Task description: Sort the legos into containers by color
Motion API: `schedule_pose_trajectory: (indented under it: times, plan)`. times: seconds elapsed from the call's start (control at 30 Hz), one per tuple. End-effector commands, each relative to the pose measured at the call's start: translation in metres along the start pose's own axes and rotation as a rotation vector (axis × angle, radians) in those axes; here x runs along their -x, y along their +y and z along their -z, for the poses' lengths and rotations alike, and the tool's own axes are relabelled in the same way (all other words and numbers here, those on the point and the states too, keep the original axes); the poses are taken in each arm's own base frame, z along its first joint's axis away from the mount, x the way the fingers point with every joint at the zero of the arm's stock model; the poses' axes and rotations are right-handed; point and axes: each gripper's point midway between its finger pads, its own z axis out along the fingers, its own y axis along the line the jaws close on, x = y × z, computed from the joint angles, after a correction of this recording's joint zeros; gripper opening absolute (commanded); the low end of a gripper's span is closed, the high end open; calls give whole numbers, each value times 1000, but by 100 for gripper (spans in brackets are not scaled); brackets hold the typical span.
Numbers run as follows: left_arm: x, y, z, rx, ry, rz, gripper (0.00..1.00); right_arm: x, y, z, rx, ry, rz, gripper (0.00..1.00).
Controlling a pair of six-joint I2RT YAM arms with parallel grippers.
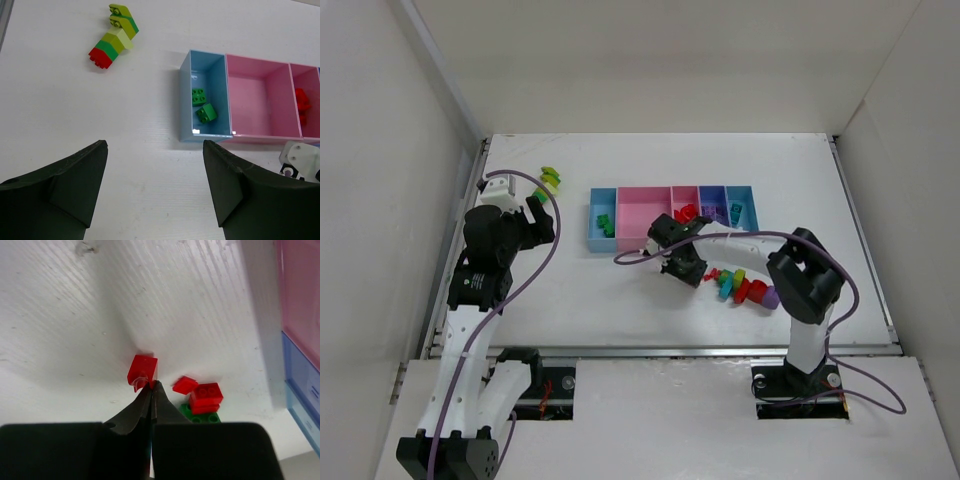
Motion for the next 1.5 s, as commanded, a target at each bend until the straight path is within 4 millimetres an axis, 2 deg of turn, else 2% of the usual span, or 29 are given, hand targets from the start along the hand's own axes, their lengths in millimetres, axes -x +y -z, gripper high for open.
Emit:
schedule_pose_trajectory:
  times: [0.0,0.1,0.13,0.2,0.27,0.33,0.43,0.47,0.57,0.6,0.63,0.73,0.83,0.87,0.9,0.93,1.0,1.07,1.2,1.27,1.3,1.33,1.37,1.47]
  plan:
    - [14,-4,2,-17,-57,10,74,32,7,23,50,-160,-44,0]
    - [10,-3,1,-15,-48,10,74,62,8,64,83,-356,-100,0]
    - [10,-3,1,-15,-48,10,74,79,2,78,83,-452,-124,0]
    - [10,-3,1,-15,-48,10,74,90,-7,107,93,-576,-188,0]
    - [10,-3,1,-15,-48,10,74,98,-22,125,113,-671,-247,0]
    - [10,-3,1,-15,-48,10,74,98,-39,134,120,-716,-323,0]
    - [10,-3,1,-15,-48,10,74,97,-65,138,91,-756,-471,0]
    - [9,-4,1,-24,-46,10,74,94,-85,138,64,-772,-536,0]
    - [12,-5,1,-26,-55,10,74,99,-111,126,47,-754,-659,0]
    - [12,-5,1,-26,-55,10,74,106,-123,131,31,-769,-682,0]
    - [11,-7,1,-35,-52,19,74,105,-130,113,29,-723,-712,0]
    - [11,-7,1,-35,-52,19,74,113,-140,95,31,-671,-739,8]
    - [9,-6,1,-33,-43,19,74,118,-148,88,29,-657,-749,29]
    - [9,-6,1,-33,-43,19,74,116,-146,86,32,-644,-750,36]
    - [9,-6,1,-33,-43,19,74,116,-148,85,23,-635,-754,51]
    - [9,-6,1,-33,-43,19,74,107,-153,82,-2,-609,-771,55]
    - [9,-6,1,-33,-43,19,74,107,-155,87,-12,-619,-783,58]
    - [9,-6,1,-33,-43,19,74,92,-160,83,-30,-598,-807,58]
    - [9,-6,1,-33,-43,19,74,72,-155,105,-60,-615,-860,58]
    - [9,-6,1,-33,-43,19,74,57,-151,108,-83,-601,-894,58]
    - [9,-6,1,-33,-43,19,74,44,-139,97,-73,-565,-905,58]
    - [9,-5,1,-24,-45,19,74,33,-135,105,-83,-573,-933,58]
    - [9,-5,1,-24,-45,19,74,24,-132,102,-83,-562,-950,58]
    - [12,-5,1,-26,-54,19,74,-5,-106,78,-58,-458,-978,58]
